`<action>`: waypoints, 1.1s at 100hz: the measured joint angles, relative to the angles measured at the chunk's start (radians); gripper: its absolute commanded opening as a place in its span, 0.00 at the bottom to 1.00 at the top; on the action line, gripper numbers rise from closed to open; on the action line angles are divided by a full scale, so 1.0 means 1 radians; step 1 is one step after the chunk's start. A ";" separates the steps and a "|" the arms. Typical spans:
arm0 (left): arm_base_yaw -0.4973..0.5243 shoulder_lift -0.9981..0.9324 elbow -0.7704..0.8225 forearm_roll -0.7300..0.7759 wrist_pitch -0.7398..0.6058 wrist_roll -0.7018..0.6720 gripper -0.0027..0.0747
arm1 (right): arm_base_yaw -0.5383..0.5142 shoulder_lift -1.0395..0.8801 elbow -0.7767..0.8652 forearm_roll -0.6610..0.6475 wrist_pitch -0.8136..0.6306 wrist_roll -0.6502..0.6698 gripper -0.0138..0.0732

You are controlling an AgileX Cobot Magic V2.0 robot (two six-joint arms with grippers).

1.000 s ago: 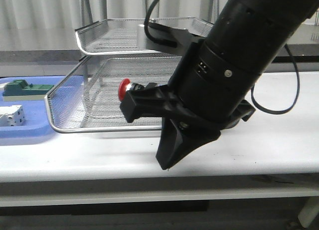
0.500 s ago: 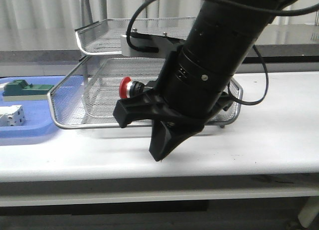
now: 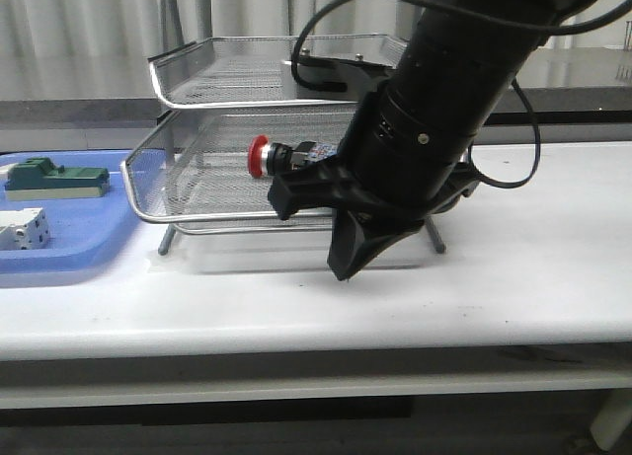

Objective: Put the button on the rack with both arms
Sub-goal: 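Push the middle tier back into the rack with the right gripper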

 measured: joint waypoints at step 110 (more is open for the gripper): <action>0.000 0.000 0.000 0.000 0.000 0.000 0.01 | -0.151 0.093 -0.137 -0.022 -0.138 0.000 0.09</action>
